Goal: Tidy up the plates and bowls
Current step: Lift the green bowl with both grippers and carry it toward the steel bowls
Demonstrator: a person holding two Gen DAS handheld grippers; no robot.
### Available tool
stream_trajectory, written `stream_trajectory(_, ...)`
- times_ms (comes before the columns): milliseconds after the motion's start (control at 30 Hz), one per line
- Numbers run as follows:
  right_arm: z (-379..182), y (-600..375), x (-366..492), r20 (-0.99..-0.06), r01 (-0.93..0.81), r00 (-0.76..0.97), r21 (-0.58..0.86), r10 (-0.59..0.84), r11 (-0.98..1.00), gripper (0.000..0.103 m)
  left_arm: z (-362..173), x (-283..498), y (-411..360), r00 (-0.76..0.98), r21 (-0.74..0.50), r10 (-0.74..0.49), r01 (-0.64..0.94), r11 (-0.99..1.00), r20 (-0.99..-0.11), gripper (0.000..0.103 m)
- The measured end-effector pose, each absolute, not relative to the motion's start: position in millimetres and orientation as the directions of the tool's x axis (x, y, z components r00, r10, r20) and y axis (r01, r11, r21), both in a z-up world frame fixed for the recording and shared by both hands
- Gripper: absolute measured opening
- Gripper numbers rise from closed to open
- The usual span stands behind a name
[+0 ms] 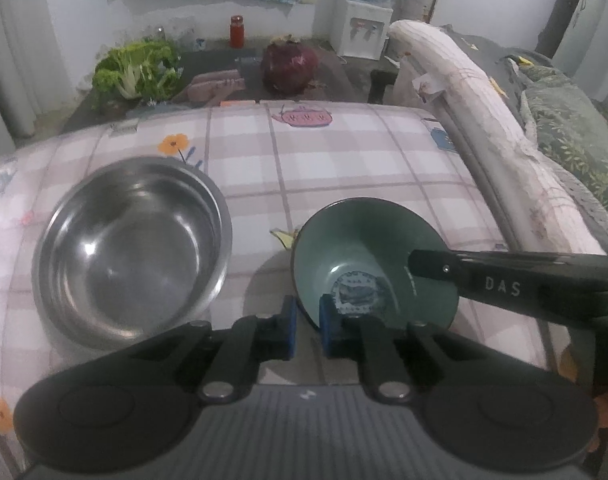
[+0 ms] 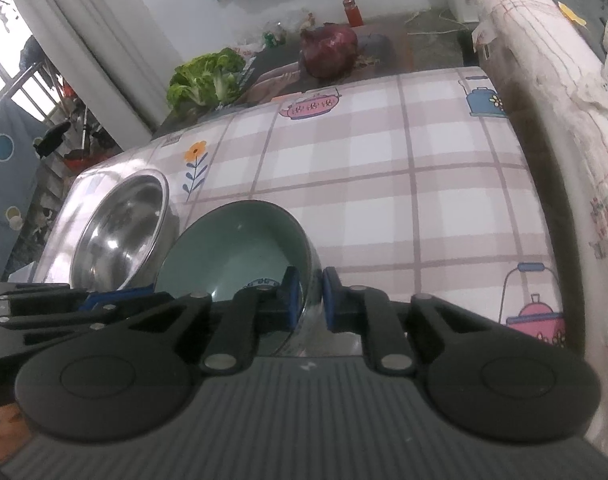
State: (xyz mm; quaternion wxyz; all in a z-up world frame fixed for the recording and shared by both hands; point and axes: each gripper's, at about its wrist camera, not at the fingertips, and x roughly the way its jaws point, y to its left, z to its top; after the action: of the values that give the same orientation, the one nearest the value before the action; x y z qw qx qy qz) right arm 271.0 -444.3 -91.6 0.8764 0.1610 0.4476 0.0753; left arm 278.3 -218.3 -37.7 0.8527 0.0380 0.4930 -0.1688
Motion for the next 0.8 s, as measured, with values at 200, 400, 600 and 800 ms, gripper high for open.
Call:
stream_trajectory(200,-93.7,-449.2,258.6,-0.759,0.014,0.578,0.378,0.301,0.926,0.013,-37.9,260.9,-220.8,0.467,-0.081,-0.249,0.351,0.933,-0.849,0.016)
stream_trajectory(400,-100.0,-449.2,259.3,-0.762,0.036,0.566,0.404,0.315,0.914,0.016,-44.4,263.2,-229.2,0.478,-0.045,-0.220,0.350,0.936,-0.850,0.020)
stream_trajectory(600,-108.9,-452.0,263.2,-0.760,0.060,0.548,0.451,0.348,0.890,0.018,-50.7,267.1,-231.3,0.478,-0.039,-0.207,0.337,0.941,-0.854,0.020)
stream_trajectory(800,-116.2,-448.2,264.7,-0.765,0.058,0.536,0.457,0.358,0.888,0.019,-53.3,268.4,-232.3,0.480,-0.038,-0.200,0.328,0.944,-0.854,0.020)
